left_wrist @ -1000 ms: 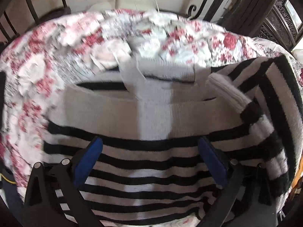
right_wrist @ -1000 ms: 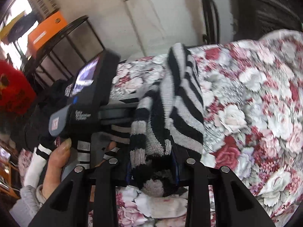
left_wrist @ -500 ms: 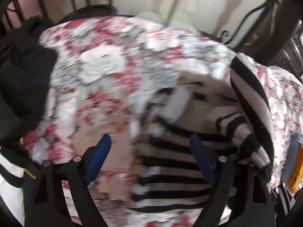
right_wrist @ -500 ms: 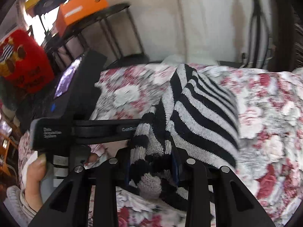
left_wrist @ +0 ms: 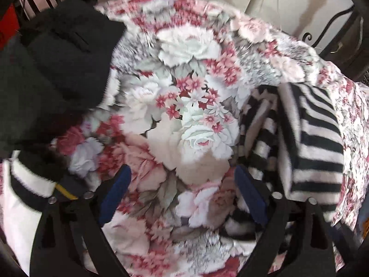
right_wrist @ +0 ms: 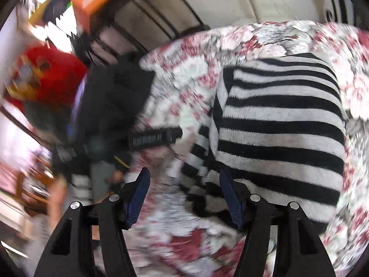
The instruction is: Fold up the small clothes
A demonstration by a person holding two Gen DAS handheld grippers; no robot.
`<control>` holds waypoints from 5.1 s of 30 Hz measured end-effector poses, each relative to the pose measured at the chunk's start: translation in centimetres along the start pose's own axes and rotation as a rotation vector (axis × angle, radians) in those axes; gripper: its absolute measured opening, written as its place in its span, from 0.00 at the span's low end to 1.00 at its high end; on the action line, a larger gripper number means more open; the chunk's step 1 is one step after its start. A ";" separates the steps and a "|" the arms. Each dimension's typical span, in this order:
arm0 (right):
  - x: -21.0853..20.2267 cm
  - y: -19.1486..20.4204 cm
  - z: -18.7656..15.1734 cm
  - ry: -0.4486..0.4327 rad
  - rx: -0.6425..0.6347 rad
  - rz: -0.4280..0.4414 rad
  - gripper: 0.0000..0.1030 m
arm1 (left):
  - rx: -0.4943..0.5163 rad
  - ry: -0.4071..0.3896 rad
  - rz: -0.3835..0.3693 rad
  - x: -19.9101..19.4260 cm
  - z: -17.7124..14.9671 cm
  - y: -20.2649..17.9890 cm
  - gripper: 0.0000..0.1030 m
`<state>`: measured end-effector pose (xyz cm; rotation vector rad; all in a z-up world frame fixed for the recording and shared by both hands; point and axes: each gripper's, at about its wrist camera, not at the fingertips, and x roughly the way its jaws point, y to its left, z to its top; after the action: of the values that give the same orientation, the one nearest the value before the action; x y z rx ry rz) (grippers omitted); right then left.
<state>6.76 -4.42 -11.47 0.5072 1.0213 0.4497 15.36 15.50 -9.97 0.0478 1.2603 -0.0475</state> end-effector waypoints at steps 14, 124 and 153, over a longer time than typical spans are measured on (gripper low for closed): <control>-8.9 -9.4 -2.1 -0.111 0.299 -0.078 0.62 | 0.016 0.175 -0.355 -0.8 -7.7 -6.6 0.90; -1.2 -11.8 -3.5 -0.002 0.151 -0.368 0.97 | -0.052 0.086 -0.040 4.7 -1.8 -5.1 0.95; 0.4 -13.4 1.4 0.099 0.196 -0.394 0.97 | 0.013 0.086 0.036 6.6 1.0 -6.4 0.96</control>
<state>9.75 -15.10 -19.08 0.4461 1.2359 0.0236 17.96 8.93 -15.99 0.0846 1.3446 -0.0232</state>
